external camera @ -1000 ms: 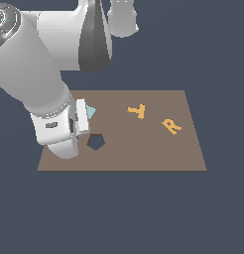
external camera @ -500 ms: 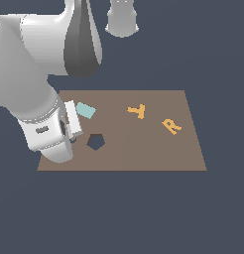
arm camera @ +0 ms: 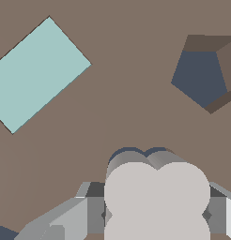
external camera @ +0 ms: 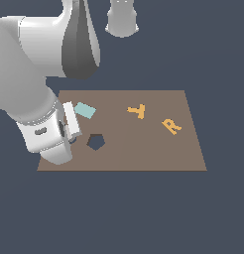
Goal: Insert a designated object into the corresponding slot on a board.
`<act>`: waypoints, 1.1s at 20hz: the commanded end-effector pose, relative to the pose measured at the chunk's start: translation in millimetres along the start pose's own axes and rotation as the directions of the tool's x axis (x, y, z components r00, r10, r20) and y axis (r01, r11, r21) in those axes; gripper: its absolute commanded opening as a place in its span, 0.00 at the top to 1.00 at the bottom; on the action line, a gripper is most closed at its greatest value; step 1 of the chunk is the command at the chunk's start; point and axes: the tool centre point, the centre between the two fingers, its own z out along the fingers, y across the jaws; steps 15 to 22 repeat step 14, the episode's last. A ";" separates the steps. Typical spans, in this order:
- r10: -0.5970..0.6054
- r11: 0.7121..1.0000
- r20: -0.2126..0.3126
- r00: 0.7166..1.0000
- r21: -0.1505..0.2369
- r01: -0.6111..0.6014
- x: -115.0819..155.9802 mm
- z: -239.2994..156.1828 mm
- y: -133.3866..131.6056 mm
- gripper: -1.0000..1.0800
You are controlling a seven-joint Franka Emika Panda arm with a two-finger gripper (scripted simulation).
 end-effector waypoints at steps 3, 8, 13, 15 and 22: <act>-0.003 1.000 0.000 1.000 0.000 0.003 0.1 7.8 0.6 1.00; -0.003 1.000 0.000 1.000 0.000 0.003 0.1 8.2 0.5 0.04; -0.003 1.000 0.000 1.000 0.000 0.003 0.1 8.2 0.5 0.04; -0.003 1.000 0.000 1.000 0.000 0.003 0.1 8.2 0.5 0.04; -0.003 1.000 0.000 1.000 0.000 0.003 0.1 8.2 0.5 0.04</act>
